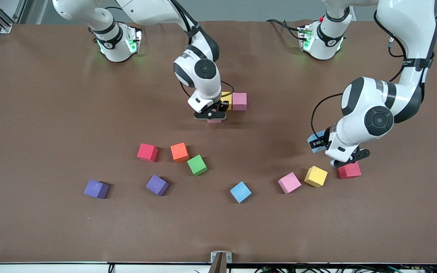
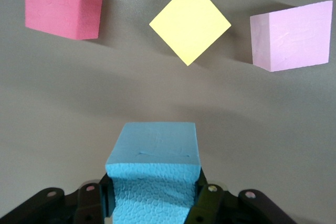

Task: Arrange 11 blocks into digit 3
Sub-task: 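Carry the pink cube to the row with the right gripper, then lower the pink cube below the blue cube and open the right gripper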

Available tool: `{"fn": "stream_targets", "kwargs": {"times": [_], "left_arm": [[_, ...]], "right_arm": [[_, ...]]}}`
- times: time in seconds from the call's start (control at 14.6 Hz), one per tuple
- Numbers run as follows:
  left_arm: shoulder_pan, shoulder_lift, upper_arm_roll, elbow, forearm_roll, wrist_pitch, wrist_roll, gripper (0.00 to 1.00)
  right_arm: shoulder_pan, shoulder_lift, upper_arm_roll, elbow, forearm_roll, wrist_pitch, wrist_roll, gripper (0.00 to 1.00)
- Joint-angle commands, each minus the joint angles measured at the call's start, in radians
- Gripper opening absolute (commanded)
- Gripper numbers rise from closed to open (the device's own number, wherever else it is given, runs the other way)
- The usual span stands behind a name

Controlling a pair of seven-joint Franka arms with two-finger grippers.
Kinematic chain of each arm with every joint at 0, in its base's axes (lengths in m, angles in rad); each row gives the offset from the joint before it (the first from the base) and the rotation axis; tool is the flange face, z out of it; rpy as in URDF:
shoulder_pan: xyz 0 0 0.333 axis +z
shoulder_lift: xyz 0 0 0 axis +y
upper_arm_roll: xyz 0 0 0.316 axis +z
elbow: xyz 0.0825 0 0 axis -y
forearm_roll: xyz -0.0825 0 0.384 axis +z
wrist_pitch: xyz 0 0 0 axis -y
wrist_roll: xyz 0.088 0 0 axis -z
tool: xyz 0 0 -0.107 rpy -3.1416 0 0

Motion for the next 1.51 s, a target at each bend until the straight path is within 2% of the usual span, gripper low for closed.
{"fn": "stream_targets", "kwargs": {"times": [0.0,0.34,1.44], "left_arm": [[0.000,0.006,0.001,0.020,-0.002,-0.024,0.006,0.20],[0.000,0.006,0.001,0.020,-0.002,-0.024,0.008,0.20],[0.006,0.007,0.003,0.015,0.000,-0.031,0.008,0.20]], "right_arm": [[0.001,0.015,-0.007,0.015,-0.007,-0.011,0.009,0.00],[-0.008,0.001,-0.011,0.017,-0.008,-0.074,0.019,0.00],[-0.010,0.006,-0.008,0.015,0.002,-0.043,0.033,0.00]]}}
